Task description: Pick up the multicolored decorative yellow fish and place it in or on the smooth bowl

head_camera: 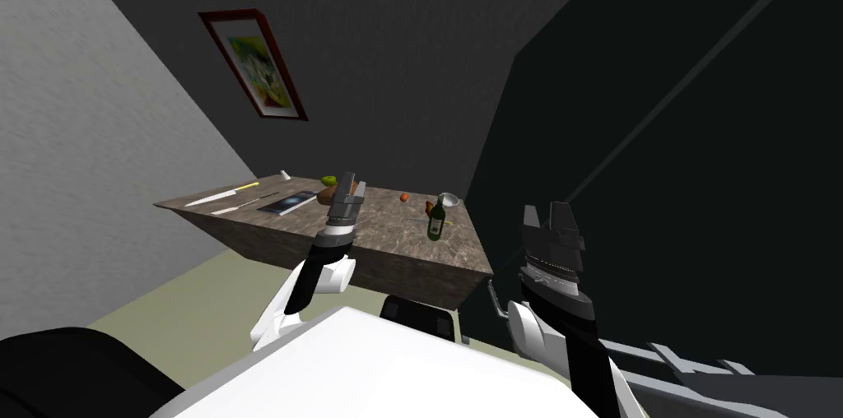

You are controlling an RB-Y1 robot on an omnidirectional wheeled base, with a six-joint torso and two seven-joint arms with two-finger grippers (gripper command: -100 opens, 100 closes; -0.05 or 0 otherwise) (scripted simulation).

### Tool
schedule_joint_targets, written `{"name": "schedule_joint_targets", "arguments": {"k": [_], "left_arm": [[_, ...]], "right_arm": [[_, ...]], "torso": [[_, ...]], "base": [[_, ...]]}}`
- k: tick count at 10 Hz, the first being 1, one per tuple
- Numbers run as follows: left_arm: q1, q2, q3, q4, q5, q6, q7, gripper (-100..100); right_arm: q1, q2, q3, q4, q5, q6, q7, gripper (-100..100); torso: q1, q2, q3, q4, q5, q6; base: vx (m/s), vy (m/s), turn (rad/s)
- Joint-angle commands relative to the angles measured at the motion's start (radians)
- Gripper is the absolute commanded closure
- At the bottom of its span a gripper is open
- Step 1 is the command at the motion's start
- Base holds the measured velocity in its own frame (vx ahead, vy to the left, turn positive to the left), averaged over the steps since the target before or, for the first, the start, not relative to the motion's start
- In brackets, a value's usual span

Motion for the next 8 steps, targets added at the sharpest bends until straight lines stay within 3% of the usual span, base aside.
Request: {"name": "schedule_joint_targets", "arguments": {"k": [1, 7, 8], "left_arm": [[-0.004, 0.032, -0.004, 0.003, -0.005, 0.023, 0.017, -100], [-0.028, 0.187, -0.031, 0.029, -0.023, 0.157, 0.114, -100], [-0.028, 0.196, -0.031, 0.029, -0.023, 0.162, 0.114, -100]], "right_arm": [[0.0, 0.0, 0.0, 0.0, 0.0, 0.0, 0.0, 0], [0.0, 0.0, 0.0, 0.0, 0.0, 0.0, 0.0, 0], [0.0, 0.0, 0.0, 0.0, 0.0, 0.0, 0.0, 0]], "torso": [[0.0, 0.0, 0.0, 0.0, 0.0, 0.0], [0.005, 0.003, 0.002, 0.001, 0.001, 0.0], [0.006, 0.003, 0.002, 0.001, 0.001, 0.0]], "base": [[-0.014, 0.03, -0.077], [-0.054, 0.074, -0.13], [-0.04, 0.065, -0.06]]}}
